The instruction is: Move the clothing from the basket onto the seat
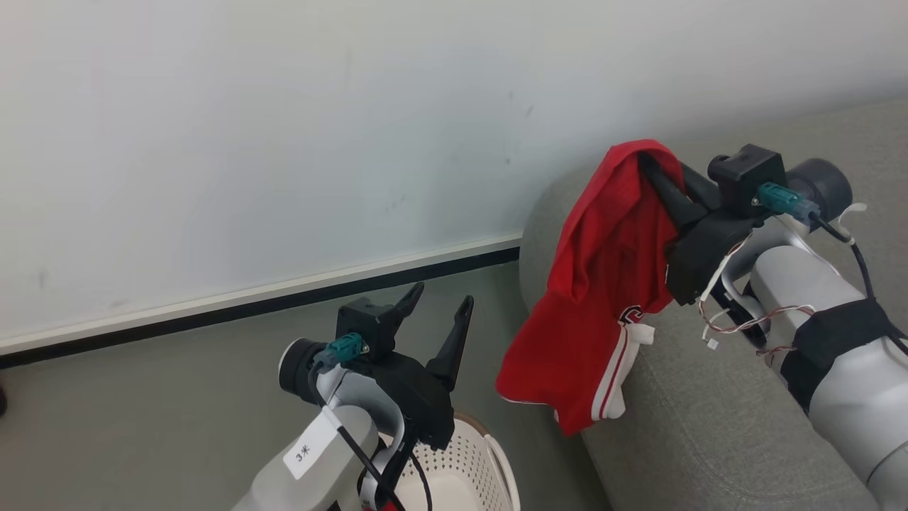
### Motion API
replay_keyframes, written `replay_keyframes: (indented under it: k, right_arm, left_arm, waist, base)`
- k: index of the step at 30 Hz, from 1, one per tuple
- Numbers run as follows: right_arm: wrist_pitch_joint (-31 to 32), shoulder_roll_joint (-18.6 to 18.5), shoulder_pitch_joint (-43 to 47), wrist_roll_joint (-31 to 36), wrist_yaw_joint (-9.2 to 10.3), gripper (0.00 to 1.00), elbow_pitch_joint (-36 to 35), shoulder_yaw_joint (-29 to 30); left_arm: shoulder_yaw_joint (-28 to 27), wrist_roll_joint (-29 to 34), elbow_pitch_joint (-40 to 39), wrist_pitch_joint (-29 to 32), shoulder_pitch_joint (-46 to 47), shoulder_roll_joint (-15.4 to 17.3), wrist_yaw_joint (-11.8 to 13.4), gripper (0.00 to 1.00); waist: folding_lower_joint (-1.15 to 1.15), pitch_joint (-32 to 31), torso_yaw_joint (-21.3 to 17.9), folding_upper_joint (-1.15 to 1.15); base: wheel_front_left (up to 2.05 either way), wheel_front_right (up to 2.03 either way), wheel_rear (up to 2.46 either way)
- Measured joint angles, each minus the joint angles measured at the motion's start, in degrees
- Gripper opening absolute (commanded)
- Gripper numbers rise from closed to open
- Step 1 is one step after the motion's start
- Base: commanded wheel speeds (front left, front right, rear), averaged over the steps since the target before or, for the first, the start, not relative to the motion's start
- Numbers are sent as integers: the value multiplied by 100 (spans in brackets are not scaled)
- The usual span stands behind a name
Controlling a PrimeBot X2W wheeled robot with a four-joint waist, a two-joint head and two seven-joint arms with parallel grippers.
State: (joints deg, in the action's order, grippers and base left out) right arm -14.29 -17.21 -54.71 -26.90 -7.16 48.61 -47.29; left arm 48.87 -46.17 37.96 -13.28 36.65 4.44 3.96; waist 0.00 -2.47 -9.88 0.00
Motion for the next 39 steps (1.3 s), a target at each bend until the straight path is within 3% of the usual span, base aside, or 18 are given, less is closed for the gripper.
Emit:
replay_keyframes:
  k: [18, 28, 39]
  right_arm:
    - [-15, -821, -366, -167, 0, 0, -704, 233]
    - [-41, -1203, -744, -244, 0, 0, -948, 532]
    - [79, -1573, -2178, -337, 97, 0, -873, 1129]
  left_arm:
    - [159, 428, -643, -71, -307, -27, 136, 100]
    - [311, 804, -994, -101, -268, 30, 210, 100]
    - [402, 1217, -1510, -40, 187, 216, 258, 100]
  waist:
    - [0, 240, -982, 0]
    - [0, 787, -1083, 0]
    - [1, 1632, -973, 0]
  base:
    - [0, 0, 0]
    - [0, 0, 0]
    - [0, 0, 0]
